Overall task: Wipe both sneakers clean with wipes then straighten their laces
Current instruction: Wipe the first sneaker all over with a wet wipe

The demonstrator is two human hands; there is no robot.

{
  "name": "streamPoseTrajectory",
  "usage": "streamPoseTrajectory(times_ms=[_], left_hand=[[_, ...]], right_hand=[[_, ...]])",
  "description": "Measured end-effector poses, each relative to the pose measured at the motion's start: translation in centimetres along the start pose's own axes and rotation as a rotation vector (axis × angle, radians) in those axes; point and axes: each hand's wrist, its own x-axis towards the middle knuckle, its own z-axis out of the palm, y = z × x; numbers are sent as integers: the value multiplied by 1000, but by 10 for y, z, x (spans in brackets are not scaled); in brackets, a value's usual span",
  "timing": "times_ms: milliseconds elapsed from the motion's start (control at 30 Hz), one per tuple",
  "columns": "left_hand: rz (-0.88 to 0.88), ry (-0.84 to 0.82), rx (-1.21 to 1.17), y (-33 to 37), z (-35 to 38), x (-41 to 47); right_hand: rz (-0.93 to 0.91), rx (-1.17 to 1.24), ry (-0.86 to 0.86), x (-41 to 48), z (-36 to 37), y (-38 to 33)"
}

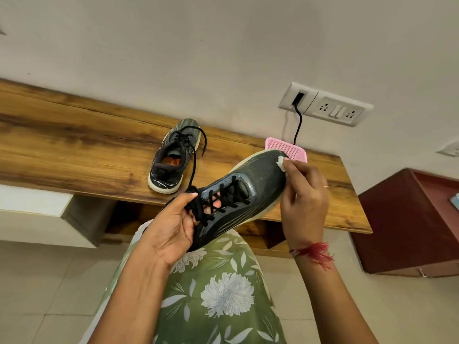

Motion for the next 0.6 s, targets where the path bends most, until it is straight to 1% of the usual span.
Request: streamPoseTrajectory(times_ms=[100, 200, 233, 267, 367, 400, 433, 467, 533, 600], left_hand=[[17, 1, -38, -1, 1, -1], [29, -41, -47, -4, 7, -2], [28, -44, -43, -6, 7, -2], [28, -45, -46, -6, 7, -2], [50, -10, -61, -4, 0, 1], [54, 0, -58, -3, -2, 2], [57, 9, -49, -2, -4, 3], [59, 8, -36, -1, -5, 3], [55, -7, -6, -3, -2, 3], [54, -23, 11, -7, 3, 3]], right_hand=[[-27, -112, -24, -1, 6, -7], [-48, -148, -58, -15, 17, -19], [-12, -103, -85, -22, 21, -24], [56, -8, -117, -27, 23, -29], [269, 354, -222, -27, 19, -34], [313, 415, -231, -23, 14, -32], [329, 427, -205, -18, 8, -29], [317, 399, -148, -11, 4, -25], [245, 259, -37, 0, 3, -12], [180, 100, -53, 4, 11, -7]])
